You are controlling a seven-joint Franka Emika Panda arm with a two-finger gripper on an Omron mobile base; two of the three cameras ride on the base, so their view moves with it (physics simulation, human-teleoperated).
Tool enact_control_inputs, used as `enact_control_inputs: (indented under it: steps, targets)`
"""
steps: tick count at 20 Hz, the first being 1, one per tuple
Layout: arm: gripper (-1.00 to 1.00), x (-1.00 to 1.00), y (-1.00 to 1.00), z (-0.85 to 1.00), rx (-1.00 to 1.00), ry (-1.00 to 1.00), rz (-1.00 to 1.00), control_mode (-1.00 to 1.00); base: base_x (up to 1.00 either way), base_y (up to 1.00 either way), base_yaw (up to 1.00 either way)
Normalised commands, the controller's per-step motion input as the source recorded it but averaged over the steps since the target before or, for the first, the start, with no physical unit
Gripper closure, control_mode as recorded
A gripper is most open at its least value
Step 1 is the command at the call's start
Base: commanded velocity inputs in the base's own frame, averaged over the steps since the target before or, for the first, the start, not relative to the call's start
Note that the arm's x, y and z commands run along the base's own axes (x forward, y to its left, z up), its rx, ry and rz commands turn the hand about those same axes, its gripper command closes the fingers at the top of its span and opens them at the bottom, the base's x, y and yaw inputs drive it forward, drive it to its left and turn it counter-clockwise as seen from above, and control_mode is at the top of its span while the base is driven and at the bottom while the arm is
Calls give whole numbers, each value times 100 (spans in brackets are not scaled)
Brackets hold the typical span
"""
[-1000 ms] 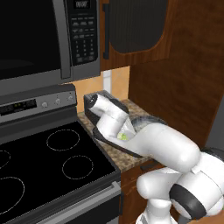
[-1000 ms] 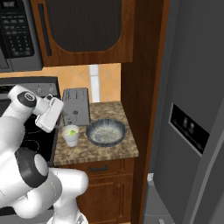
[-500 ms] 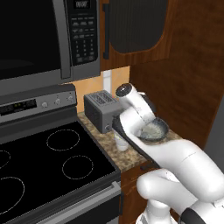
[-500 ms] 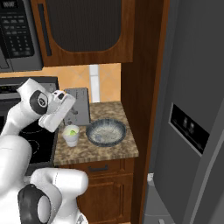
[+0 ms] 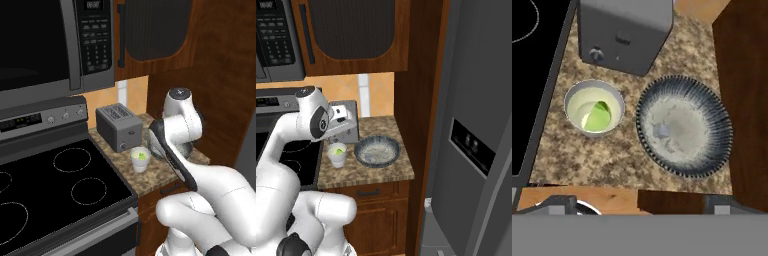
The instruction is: Grab a lemon wedge from the fridge and one ice cube from the ice bowl, and put them in the glass of lemonade.
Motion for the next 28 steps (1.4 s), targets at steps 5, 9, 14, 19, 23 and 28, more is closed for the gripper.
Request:
enact_control_inputs:
  steps: [5,9,14,19,23,28]
  targets:
    - [-100,0,-20,0,57,23,-59,-100,0,0,0]
    - [-100,15,-38,-17,32,24,-65,-100,0,0,0]
    - [-100,41,-8,-40,4,38,-48,-100,0,0,0]
    - [-100,44,-1,-17,0,35,-20,-100,0,0,0]
    - [-100,36,-11,-18,1,31,-8,-100,0,0,0]
    - [-100,23,-14,-48,0,12,-4,-100,0,0,0]
